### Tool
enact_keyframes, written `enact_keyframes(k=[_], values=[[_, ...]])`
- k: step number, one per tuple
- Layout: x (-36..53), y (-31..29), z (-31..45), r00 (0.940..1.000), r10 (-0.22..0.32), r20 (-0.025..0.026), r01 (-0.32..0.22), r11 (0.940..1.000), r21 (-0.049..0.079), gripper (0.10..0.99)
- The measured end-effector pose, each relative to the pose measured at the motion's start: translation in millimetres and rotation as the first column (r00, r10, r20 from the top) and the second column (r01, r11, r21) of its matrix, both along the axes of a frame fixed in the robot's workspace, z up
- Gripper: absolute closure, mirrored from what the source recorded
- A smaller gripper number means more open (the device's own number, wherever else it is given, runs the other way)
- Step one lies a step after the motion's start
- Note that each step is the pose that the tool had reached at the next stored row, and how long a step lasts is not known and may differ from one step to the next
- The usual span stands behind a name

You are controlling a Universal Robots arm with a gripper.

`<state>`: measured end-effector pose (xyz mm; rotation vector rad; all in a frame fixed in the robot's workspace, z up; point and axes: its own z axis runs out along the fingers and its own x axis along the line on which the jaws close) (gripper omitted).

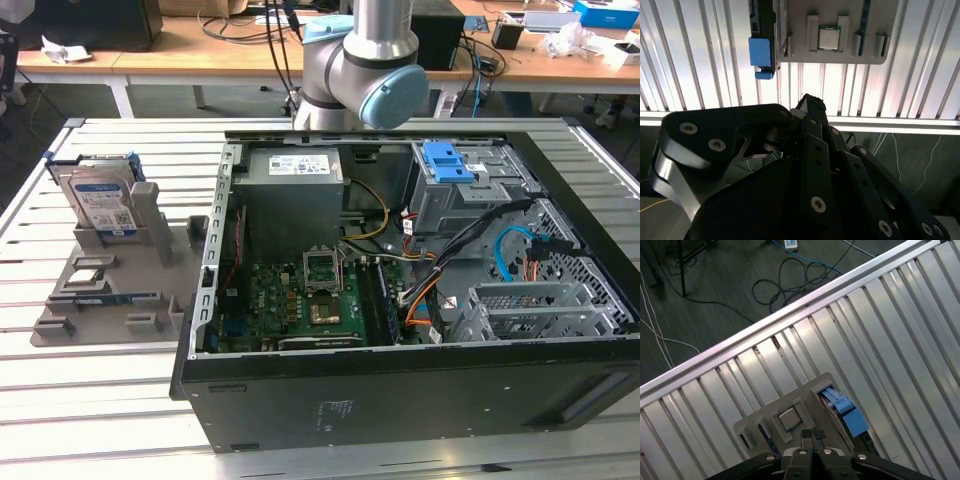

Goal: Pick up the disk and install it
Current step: 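Pick up the disk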

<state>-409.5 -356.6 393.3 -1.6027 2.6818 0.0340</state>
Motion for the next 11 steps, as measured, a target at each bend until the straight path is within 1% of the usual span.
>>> enact_keyframes(k=[4, 11], values=[[0.0, 0.0, 0.0, 0.9994, 0.035, 0.0000, -0.035, 0.9994, 0.000, 0.980], [0.0, 0.0, 0.0, 0.9955, 0.095, 0.0000, -0.095, 0.9955, 0.000, 0.980]])
